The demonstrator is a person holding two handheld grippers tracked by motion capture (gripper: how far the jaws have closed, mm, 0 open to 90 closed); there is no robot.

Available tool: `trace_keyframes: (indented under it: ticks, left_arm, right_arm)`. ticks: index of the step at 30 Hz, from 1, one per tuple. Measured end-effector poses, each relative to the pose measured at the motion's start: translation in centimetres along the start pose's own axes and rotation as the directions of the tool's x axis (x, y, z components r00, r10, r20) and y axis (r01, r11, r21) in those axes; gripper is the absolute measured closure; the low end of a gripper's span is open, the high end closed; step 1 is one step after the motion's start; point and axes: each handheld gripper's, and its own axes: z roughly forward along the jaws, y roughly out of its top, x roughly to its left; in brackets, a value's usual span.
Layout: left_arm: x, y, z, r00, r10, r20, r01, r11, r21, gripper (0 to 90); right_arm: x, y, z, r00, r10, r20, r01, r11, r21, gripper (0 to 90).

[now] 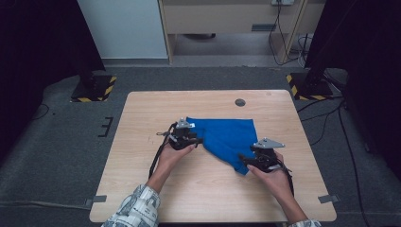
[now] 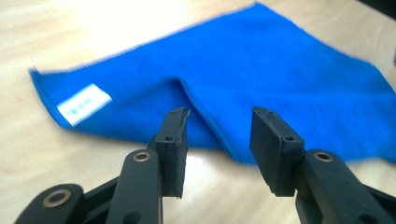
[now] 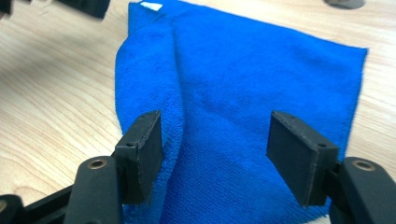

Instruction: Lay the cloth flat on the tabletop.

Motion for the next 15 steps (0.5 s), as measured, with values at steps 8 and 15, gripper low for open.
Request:
trace_keyframes:
  ticks: [8,15]
  left_arm:
    - [-1.0,-1.3,1.0,0.9989,0.011,0.046,-0.012,0.9997,0.023,55.1]
    - [-1.4,-2.0,2.0,0.9986,0.022,0.048,-0.025,0.9985,0.049,54.9]
  right_arm:
    - [-0.4,0.3,0.8,0.9995,0.031,-0.002,-0.031,0.999,-0.025,30.1]
    - [0.1,0.3,0.0,0.9998,0.021,-0.003,-0.021,0.999,-0.041,43.8]
